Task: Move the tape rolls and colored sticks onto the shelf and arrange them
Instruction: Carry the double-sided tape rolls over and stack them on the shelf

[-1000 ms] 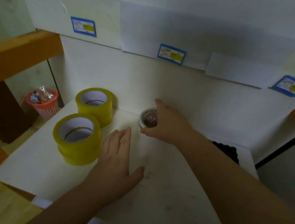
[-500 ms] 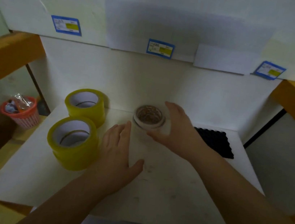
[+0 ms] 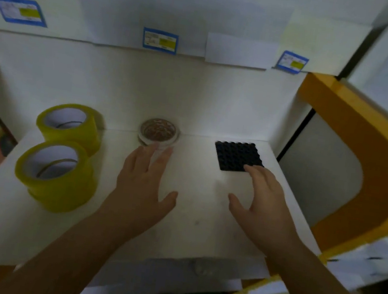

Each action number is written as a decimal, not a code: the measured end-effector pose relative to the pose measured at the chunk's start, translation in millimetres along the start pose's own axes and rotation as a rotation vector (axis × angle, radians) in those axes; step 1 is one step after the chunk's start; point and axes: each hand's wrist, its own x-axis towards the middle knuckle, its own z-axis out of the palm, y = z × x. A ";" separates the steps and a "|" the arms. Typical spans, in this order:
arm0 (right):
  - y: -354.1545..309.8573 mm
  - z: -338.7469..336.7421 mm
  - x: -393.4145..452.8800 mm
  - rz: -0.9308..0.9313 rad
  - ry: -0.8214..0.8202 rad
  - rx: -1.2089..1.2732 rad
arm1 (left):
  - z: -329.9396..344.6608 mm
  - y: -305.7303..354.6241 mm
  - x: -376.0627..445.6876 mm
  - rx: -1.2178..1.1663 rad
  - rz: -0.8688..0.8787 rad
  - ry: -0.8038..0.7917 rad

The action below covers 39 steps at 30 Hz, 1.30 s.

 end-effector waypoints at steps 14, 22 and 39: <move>57.8 -72.2 -139.0 -0.046 0.032 -0.036 | 21.4 153.6 -60.6 -0.058 0.028 -0.100; 148.4 -179.7 -221.7 0.059 0.129 -0.102 | 48.7 284.9 -115.5 -0.116 0.167 -0.028; 274.9 -271.7 -280.0 0.254 0.149 -0.145 | 92.5 441.7 -84.0 -0.155 0.250 -0.094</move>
